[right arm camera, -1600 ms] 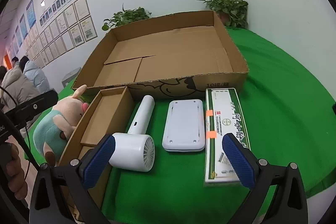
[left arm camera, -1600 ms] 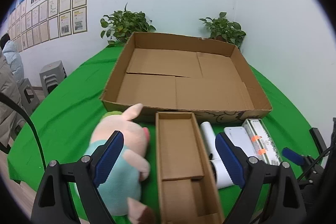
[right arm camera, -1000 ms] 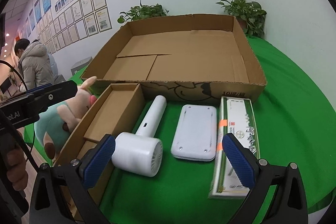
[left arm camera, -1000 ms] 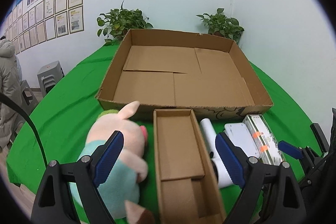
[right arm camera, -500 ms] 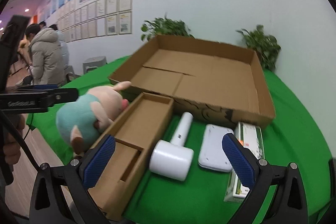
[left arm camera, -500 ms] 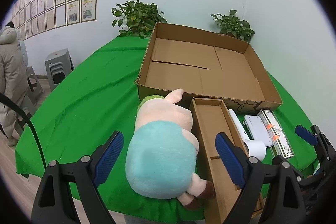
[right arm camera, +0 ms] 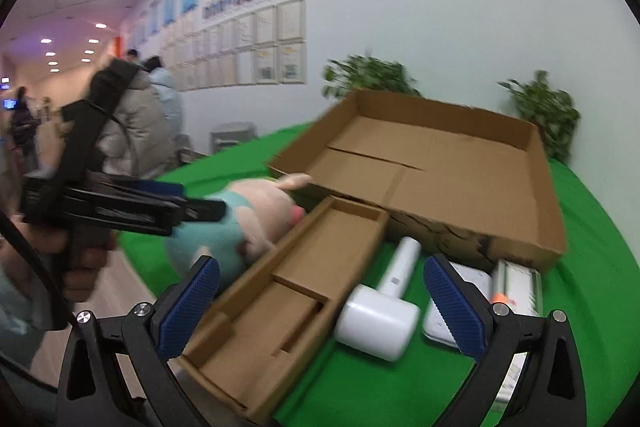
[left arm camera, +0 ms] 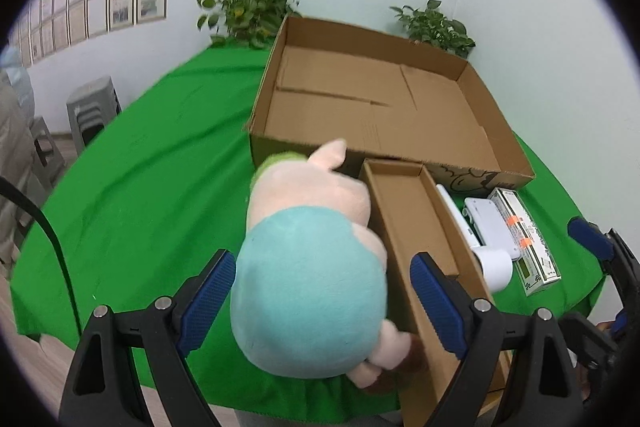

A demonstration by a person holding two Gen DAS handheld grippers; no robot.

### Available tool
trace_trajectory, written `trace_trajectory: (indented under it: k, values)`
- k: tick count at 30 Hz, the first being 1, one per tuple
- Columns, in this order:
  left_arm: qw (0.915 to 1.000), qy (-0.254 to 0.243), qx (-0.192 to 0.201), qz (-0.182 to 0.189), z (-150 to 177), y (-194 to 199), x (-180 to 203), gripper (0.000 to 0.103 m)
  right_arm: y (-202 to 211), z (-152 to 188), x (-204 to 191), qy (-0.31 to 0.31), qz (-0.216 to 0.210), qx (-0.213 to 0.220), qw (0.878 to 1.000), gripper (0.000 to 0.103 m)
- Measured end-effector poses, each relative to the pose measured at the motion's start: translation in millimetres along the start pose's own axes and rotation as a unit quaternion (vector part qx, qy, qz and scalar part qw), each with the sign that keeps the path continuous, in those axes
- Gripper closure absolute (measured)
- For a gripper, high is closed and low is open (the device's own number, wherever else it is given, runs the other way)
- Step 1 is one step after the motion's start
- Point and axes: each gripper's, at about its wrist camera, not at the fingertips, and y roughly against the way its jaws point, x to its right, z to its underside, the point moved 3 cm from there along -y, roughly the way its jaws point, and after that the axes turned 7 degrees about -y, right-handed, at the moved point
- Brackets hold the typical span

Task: Organize objects
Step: 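Move both grippers toward the pink-and-teal pig plush, then grasp the pig plush with the left gripper while the right gripper clamps it too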

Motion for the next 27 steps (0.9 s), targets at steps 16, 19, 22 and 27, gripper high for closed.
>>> trace_trajectory:
  k: [16, 19, 22, 27]
  values:
    - [0.9996, 0.014, -0.003, 0.025, 47.8, -1.6, -26.4, 0.032, -69.0, -37.9, -49.1, -0.065, -0.204, -0.057, 0.975, 0.000]
    - [0.9997, 0.014, 0.008, 0.021, 55.8, 7.3, -28.4, 0.032, -103.7, -47.9, -55.7, -0.097, -0.228, -0.102, 0.963, 0.000]
    - [0.9994, 0.021, 0.018, 0.020, 65.4, 15.8, -32.8, 0.033, -141.2, -45.2, -60.1, -0.122, -0.221, -0.150, 0.956, 0.000]
    - [0.9994, 0.020, 0.028, 0.003, 75.3, 22.7, -32.2, 0.033, -192.1, -34.2, -72.6, -0.138, -0.208, -0.213, 0.945, 0.000]
